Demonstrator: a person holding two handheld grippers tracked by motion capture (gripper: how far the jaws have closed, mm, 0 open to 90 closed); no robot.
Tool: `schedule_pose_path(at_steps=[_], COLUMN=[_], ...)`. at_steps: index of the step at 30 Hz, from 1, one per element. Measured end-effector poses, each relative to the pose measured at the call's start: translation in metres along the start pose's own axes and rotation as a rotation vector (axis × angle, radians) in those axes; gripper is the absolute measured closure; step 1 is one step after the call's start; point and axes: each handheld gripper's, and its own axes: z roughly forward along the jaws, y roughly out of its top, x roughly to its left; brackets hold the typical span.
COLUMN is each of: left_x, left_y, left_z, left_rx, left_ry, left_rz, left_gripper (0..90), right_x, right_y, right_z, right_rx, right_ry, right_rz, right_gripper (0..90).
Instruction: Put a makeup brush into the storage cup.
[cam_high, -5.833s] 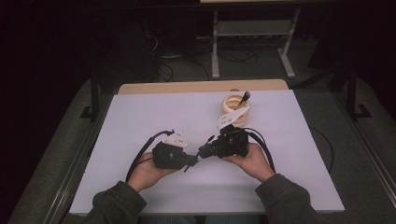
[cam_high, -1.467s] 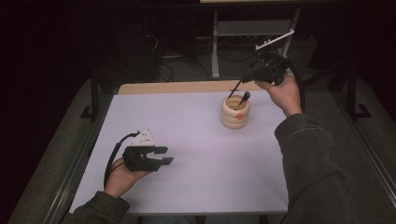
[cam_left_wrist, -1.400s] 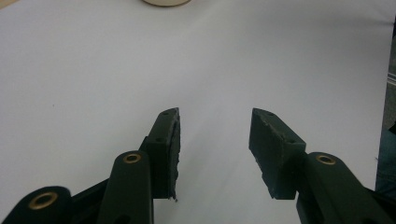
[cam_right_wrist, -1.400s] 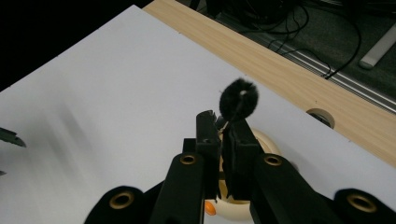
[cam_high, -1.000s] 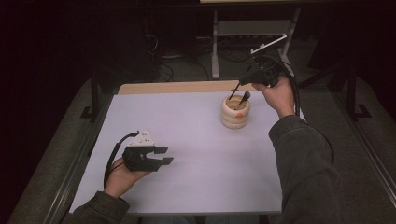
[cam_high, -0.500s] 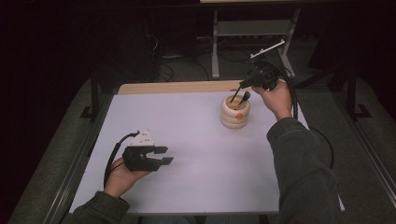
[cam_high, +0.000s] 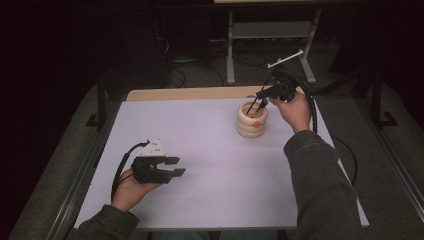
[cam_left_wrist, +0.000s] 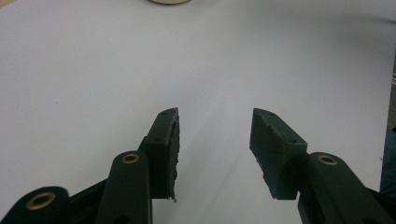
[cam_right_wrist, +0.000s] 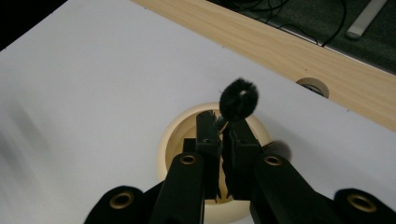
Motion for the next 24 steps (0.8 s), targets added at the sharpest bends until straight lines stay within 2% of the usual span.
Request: schedule_pose_path(at_steps=[4, 24], left_x=[0.0, 0.001], left_y=[0.0, -0.001], left_z=[0.0, -0.001], left_rx=[-0.003, 0.001], left_ry=[0.001, 0.004], left_rz=[0.001, -0.003], left_gripper=[52.4, 52.4], right_x=[0.0, 0.001], right_y=[-0.004, -0.016], right_z=[0.006, 0.026], right_rx=[0.014, 0.047], right_ry=[-0.001, 0.012], right_rz=[0.014, 0.005], right_gripper=[84.6, 84.6])
